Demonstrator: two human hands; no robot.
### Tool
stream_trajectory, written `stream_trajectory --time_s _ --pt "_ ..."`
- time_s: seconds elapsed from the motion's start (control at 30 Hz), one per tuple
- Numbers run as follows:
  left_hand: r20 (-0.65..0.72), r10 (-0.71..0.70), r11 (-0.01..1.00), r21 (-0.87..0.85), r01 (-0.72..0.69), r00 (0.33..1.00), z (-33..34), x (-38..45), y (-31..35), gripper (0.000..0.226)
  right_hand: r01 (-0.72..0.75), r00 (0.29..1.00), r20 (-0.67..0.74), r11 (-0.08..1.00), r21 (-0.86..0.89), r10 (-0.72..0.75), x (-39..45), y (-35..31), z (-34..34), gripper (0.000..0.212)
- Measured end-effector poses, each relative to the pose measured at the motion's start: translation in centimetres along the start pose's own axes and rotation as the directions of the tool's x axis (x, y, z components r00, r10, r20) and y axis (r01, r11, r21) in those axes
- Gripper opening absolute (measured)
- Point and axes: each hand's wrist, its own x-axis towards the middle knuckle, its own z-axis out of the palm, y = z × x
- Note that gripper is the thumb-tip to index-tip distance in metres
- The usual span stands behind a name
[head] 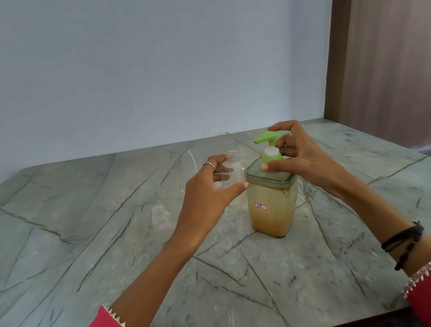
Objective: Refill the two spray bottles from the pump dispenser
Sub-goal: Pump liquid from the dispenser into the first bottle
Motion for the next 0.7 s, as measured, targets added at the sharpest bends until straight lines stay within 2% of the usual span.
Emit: stream_trajectory --time_s 0.1,0.2,0.33,0.37,0.43,0.5,0.57,0.63,0.7 --pt "-0.007 0.0 1.0 -0.011 -0.001 1.0 0.2 0.1 0.1 0.05 -0.005 1.0 -0.006 1.0 0.028 0.005 -0.1 -0.1 0.1 0.062" --pt "-0.013 0.004 1.0 -0.018 -0.004 1.0 0.1 0.3 0.2 0.047 -0.02 0.995 -0.092 0.998 0.061 0.025 -0.5 -0.1 0.5 0.059" --pt "-0.014 0.0 1.0 -0.024 0.0 1.0 0.1 0.5 0.1 0.047 -0.023 0.963 -0.269 0.991 -0.129 -0.013 -1.2 -0.2 2.1 0.06" --pt "-0.017 0.0 1.0 -0.023 0.0 1.0 0.2 0.6 0.0 0.048 -0.017 0.963 -0.269 0.983 -0.184 -0.034 -1.4 -0.3 2.2 0.059" --pt "-0.024 0.005 1.0 -0.019 -0.005 1.0 0.3 0.6 -0.1 0.051 -0.009 0.987 -0.16 0.98 -0.201 -0.024 -1.7 -0.3 1.7 0.056" --pt "-0.03 0.011 1.0 -0.016 -0.012 0.999 0.5 0.7 -0.1 0.053 -0.021 1.0 0.015 0.997 -0.068 0.022 -1.9 -0.3 0.7 0.053" --pt "-0.039 0.011 1.0 -0.018 -0.011 0.999 0.5 0.8 -0.2 0.052 -0.038 0.993 0.11 0.996 0.085 0.029 -1.9 -0.2 -0.2 0.054" --pt "-0.049 0.006 1.0 -0.021 -0.007 0.999 0.6 0.8 -0.3 0.052 -0.017 0.996 0.092 0.985 0.17 0.001 -1.9 -0.1 -0.4 0.055" --pt "-0.06 0.001 1.0 -0.028 -0.002 0.998 0.7 0.8 -0.3 0.052 -0.004 1.0 0.002 0.98 0.199 0.004 -1.8 0.0 0.0 0.052"
